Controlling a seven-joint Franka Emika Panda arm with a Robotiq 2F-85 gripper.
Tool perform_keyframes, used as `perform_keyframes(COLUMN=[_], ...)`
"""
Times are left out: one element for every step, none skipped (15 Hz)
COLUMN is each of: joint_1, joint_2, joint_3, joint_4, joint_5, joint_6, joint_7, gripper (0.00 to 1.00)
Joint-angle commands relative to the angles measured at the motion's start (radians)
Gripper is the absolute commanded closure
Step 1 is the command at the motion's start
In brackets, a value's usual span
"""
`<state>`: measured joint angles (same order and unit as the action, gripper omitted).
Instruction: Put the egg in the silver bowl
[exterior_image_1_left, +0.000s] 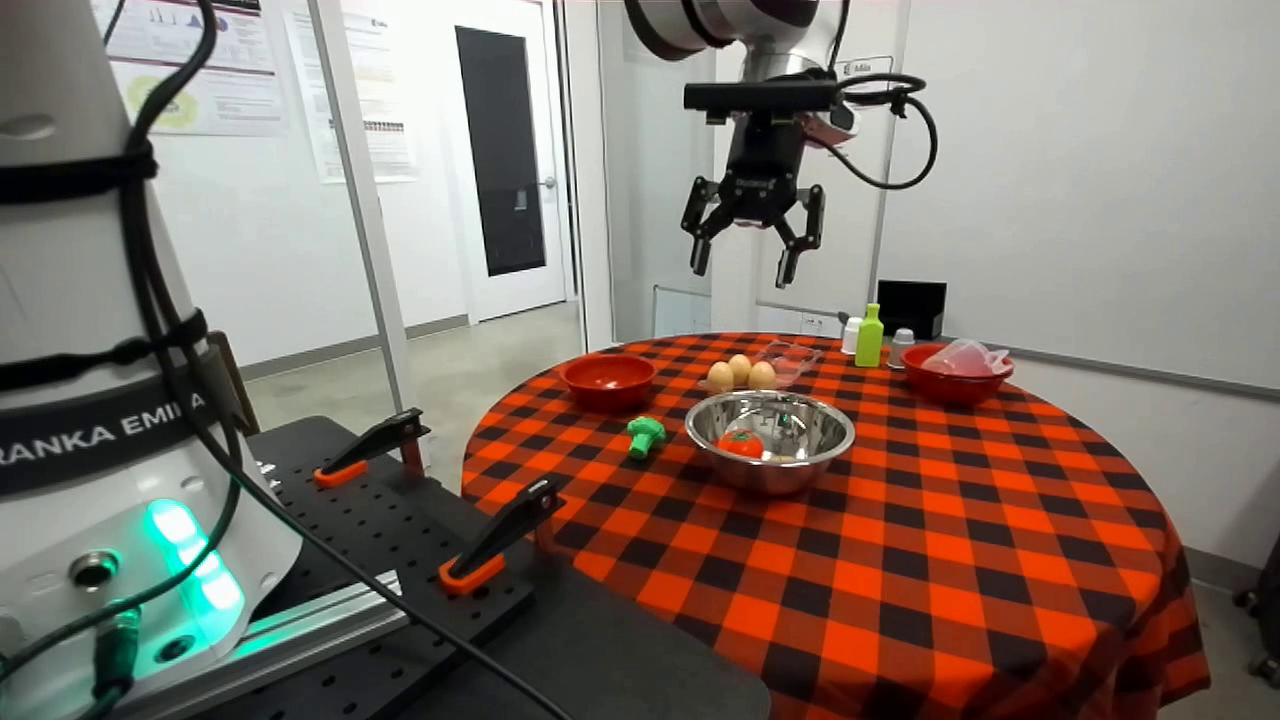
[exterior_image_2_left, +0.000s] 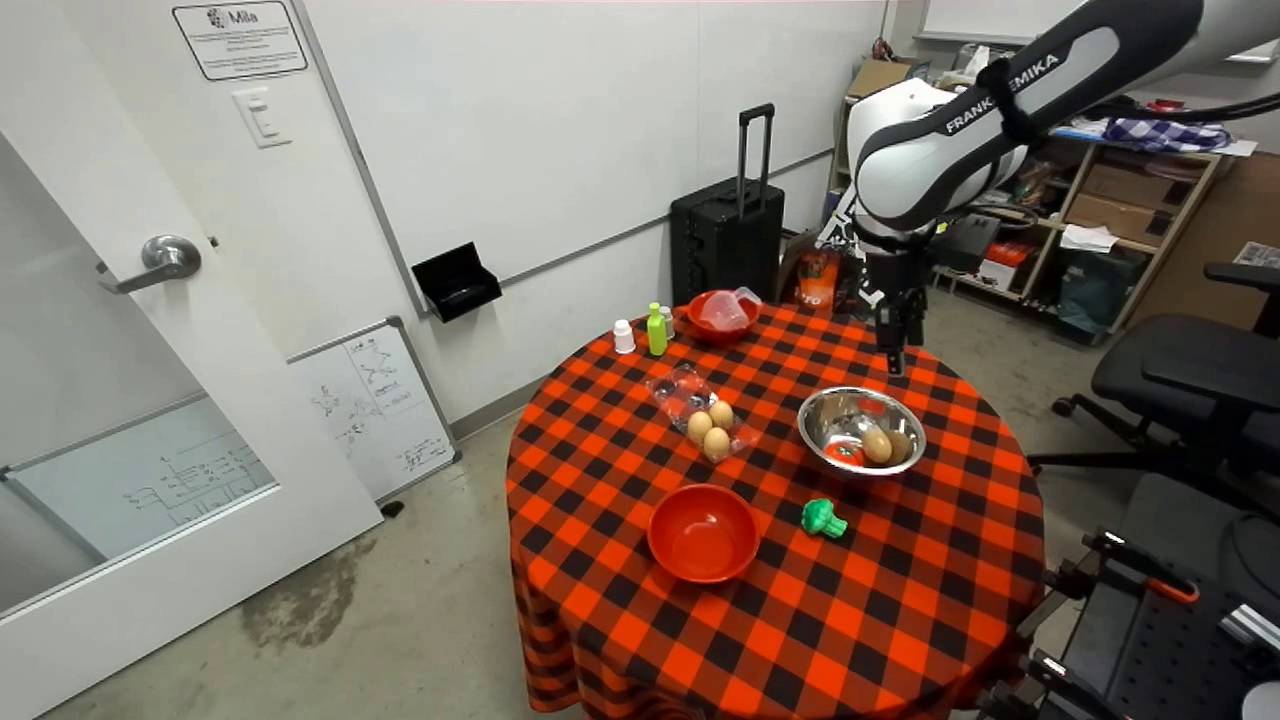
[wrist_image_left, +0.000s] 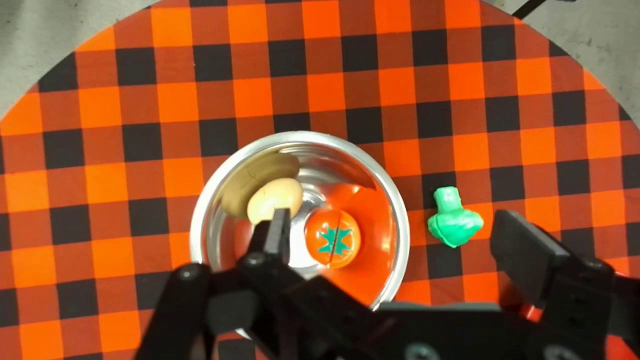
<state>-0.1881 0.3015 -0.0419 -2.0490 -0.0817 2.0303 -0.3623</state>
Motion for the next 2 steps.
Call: perform_keyframes(joint_1=[0.012,0.012], joint_2=[-0.015,-0.021], joint_3=[-0.012,-0.012], joint_4=[-0.011,-0.019], joint_5=[0.002,0.001], joint_6=[-0.002,0.000], joint_7=[-0.007,-0.011], gripper=[0.00,0.00])
